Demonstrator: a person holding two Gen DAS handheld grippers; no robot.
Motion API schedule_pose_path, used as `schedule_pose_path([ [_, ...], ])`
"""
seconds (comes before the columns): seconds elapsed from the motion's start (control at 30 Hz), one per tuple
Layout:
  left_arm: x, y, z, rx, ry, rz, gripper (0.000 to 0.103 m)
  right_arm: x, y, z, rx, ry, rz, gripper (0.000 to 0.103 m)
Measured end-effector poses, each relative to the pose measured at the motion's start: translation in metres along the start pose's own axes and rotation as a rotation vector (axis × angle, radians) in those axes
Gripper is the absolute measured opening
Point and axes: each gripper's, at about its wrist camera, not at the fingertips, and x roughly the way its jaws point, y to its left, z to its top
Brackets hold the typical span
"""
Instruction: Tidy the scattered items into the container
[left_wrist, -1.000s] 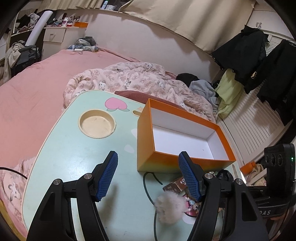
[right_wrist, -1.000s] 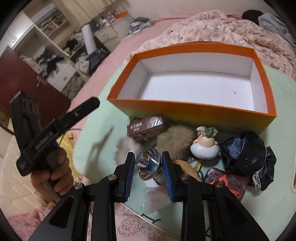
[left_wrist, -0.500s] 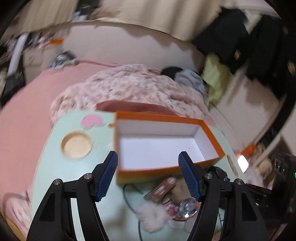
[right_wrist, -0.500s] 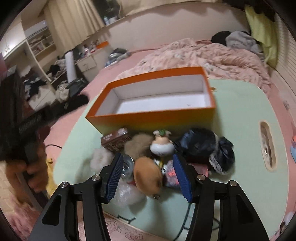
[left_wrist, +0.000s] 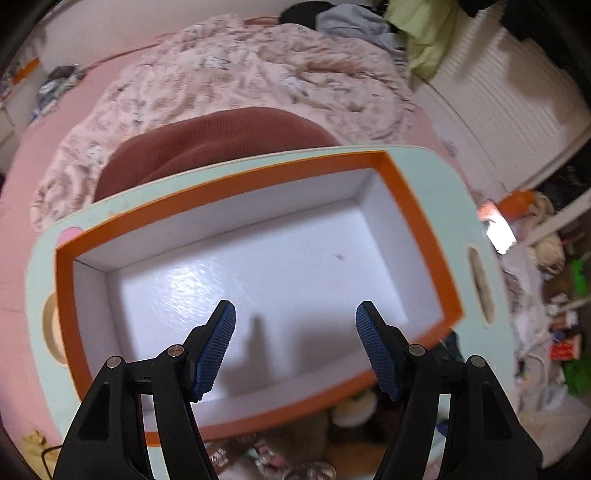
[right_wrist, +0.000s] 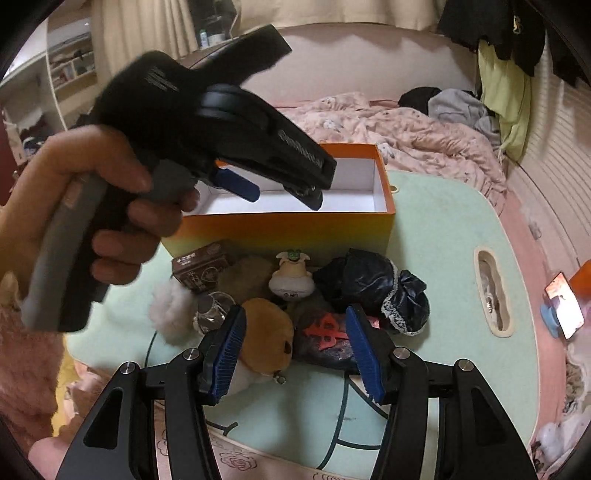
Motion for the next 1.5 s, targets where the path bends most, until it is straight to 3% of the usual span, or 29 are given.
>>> schedule_pose_path([
  [0.07, 0.001, -0.002, -0.003, 0.012, 0.008, 0.0, 0.068, -0.001, -0.001, 0.0, -0.001, -0.005, -0.009, 0.055],
  [0.17, 0.004, -0.007, -0.008, 0.021, -0.009, 0.06, 0.068, -0.002, -0.004, 0.0, 0.014, -0.01, 0.0, 0.055],
  [0.33, 0.005, -0.009, -0.01, 0.004, -0.03, 0.065, 0.068, -0.001, -0.01, 0.0, 0.04, -0.007, 0.01, 0.055],
  [0.63, 0.008, -0.004, -0.004, -0.042, 0.003, 0.03, 0.068, -0.001, -0.01, 0.001, 0.056, -0.011, -0.009, 0.055],
  [0.73, 0.008, -0.004, -0.003, -0.05, -0.001, 0.026, 0.068, 0.0, -0.007, 0.001, 0.057, -0.008, -0.007, 0.055],
  [0.83, 0.003, -0.004, -0.001, -0.073, -0.016, -0.026, 0.068, 0.001, -0.006, 0.002, 0.058, -0.006, -0.006, 0.055],
  [1.03, -0.013, -0.009, -0.004, -0.048, -0.057, -0.004, 0.068, 0.001, -0.007, 0.002, 0.069, -0.017, -0.018, 0.055],
  [1.2, -0.06, -0.002, -0.03, -0.024, -0.176, -0.047, 0.068, -0.003, -0.016, 0.0, 0.079, -0.032, -0.057, 0.055],
  [1.33, -0.105, 0.021, -0.087, -0.023, -0.313, -0.078, 0.068, -0.01, -0.023, -0.005, 0.054, -0.065, -0.067, 0.055],
  [1.4, -0.109, 0.031, -0.115, -0.022, -0.339, -0.061, 0.068, -0.009, -0.026, -0.011, 0.044, -0.058, -0.029, 0.055],
  [1.5, -0.09, 0.043, -0.157, 0.002, -0.296, -0.004, 0.068, -0.004, -0.03, -0.026, 0.066, -0.013, 0.04, 0.055],
])
